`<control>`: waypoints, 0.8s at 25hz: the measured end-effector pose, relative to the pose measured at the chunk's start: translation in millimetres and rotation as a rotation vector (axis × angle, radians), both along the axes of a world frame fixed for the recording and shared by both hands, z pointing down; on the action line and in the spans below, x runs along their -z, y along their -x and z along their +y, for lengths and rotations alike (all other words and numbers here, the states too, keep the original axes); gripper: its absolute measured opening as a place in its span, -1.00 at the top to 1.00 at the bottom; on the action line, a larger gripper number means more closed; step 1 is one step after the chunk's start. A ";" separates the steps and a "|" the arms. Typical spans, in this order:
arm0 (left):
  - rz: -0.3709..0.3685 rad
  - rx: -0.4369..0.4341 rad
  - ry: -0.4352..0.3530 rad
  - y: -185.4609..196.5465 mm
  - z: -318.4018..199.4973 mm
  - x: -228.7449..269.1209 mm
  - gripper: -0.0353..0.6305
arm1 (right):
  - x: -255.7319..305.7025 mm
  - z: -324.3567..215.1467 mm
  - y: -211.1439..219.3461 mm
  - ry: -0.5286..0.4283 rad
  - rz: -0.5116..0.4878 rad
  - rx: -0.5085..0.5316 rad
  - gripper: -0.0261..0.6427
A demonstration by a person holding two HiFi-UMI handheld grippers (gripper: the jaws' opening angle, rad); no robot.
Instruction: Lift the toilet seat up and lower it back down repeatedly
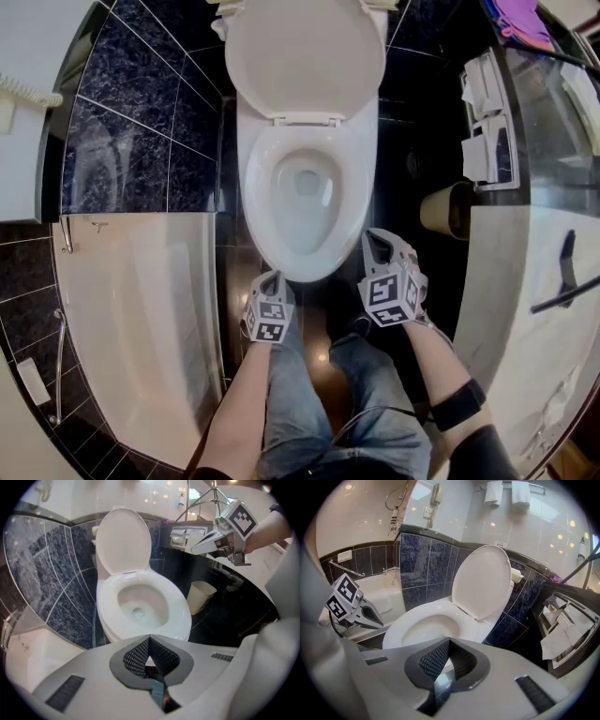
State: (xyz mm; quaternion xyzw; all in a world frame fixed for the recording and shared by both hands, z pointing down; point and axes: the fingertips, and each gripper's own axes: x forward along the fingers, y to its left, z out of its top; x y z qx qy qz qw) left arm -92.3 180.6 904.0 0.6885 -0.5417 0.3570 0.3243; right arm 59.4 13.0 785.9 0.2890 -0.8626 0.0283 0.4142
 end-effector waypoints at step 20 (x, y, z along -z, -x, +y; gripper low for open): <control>0.009 -0.005 -0.424 30.8 -87.4 453.5 0.90 | 348.2 -18.8 -5.2 -0.102 -0.279 -0.120 0.86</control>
